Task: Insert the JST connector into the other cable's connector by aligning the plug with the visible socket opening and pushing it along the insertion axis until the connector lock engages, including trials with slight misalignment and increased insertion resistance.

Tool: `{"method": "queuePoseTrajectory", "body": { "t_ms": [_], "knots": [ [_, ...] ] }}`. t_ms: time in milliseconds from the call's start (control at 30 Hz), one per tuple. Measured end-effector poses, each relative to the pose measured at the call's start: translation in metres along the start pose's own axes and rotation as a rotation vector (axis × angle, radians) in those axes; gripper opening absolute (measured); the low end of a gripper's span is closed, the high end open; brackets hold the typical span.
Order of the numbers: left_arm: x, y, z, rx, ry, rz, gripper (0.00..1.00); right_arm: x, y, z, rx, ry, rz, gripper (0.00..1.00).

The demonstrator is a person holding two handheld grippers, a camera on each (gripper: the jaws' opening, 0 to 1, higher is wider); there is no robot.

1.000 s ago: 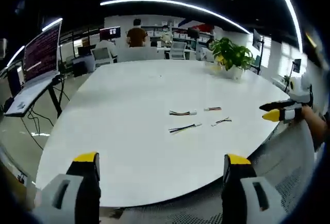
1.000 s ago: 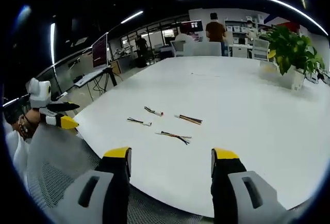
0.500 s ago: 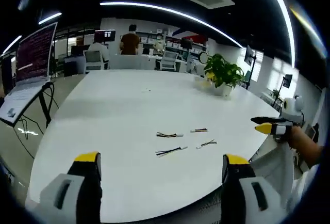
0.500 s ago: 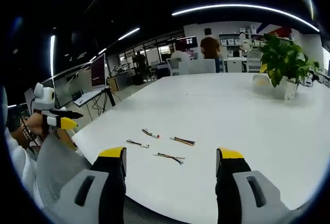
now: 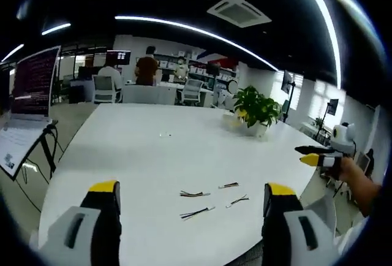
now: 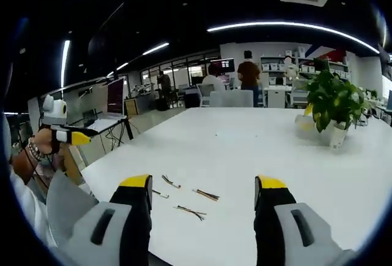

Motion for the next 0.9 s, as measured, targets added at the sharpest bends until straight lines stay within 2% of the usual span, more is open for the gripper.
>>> {"method": "queuePoseTrajectory", "body": {
  "t_ms": [100, 300, 533, 700, 900],
  "knots": [
    [0.011, 0.002, -0.005, 0.001, -0.019, -0.014, 0.96, 0.007, -0.003, -0.003, 0.013, 0.008, 0.006, 0.61],
    [0.033, 0.002, -0.012, -0.013, -0.071, -0.021, 0.96, 0.029, -0.005, -0.011, 0.032, -0.02, 0.036, 0.61],
    [0.053, 0.0, -0.025, -0.032, -0.099, -0.033, 0.96, 0.047, -0.01, -0.023, 0.051, -0.017, 0.084, 0.58],
    [0.073, -0.004, -0.034, -0.048, -0.142, -0.03, 0.96, 0.063, -0.017, -0.028, 0.048, -0.038, 0.105, 0.57],
    [0.086, -0.005, -0.046, -0.058, -0.166, -0.034, 0.95, 0.077, -0.026, -0.033, 0.047, -0.063, 0.117, 0.56]
  ]
}}
Point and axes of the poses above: the point that each gripper's makers call its tool centre point, and the gripper's own axes: z roughly backward along the fingers, y roughly to its left, x roughly out of its top, the point moved 5 cm from there along z, roughly backward along the fingers, and after that the axes turned 15 degrees about x, right-handed, at the moved point
